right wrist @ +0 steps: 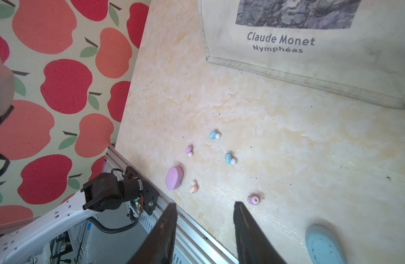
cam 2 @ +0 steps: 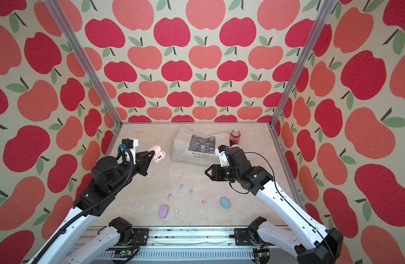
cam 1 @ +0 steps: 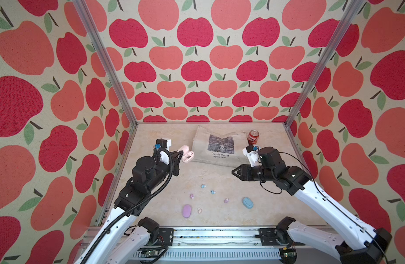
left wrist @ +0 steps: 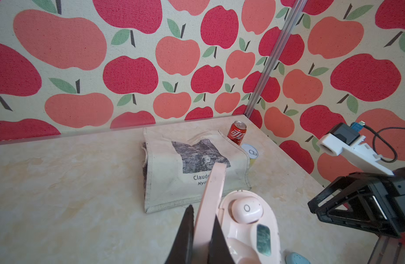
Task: Insert wireless bluetooth earbuds into charging case
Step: Pick up the wireless bluetooth earbud from the bottom-center of the table.
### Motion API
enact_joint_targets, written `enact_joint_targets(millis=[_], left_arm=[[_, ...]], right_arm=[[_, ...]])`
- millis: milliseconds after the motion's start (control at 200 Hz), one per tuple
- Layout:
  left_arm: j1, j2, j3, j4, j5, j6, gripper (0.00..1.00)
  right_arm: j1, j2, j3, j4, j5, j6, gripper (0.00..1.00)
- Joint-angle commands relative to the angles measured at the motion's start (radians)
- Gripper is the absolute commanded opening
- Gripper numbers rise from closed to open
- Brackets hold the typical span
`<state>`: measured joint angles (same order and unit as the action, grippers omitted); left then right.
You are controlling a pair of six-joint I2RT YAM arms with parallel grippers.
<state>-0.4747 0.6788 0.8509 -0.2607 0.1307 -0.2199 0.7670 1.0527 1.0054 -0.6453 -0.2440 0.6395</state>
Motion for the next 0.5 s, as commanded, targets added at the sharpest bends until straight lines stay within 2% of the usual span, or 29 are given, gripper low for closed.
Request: enact_joint_targets(millis=[0,190,330,495], left_arm=[[0.012,-0.036,0.012,-0.086,0.007,-0.016,0.00],[0.013,-0.153,-0.044,-0.047,-0.023,0.032,0.00],[0.013,-0.234,-0.072,-0.067,-0.054,0.053,0.00],[0.014,-0.330,-0.120,-0.062,-0.105,0.064,0.00]], right_arm=[[0.104,0.082,0.015,-0.035,0.079,-0.070,0.46],[0.281,0.268,0.088,-0.020,0.187,-0.265,0.48],[0.365,0.402,0.179,-0.020,0.202,-0.395,0.50],[0.512,0.567,0.276,-0.007,0.235,-0.605,0.53]])
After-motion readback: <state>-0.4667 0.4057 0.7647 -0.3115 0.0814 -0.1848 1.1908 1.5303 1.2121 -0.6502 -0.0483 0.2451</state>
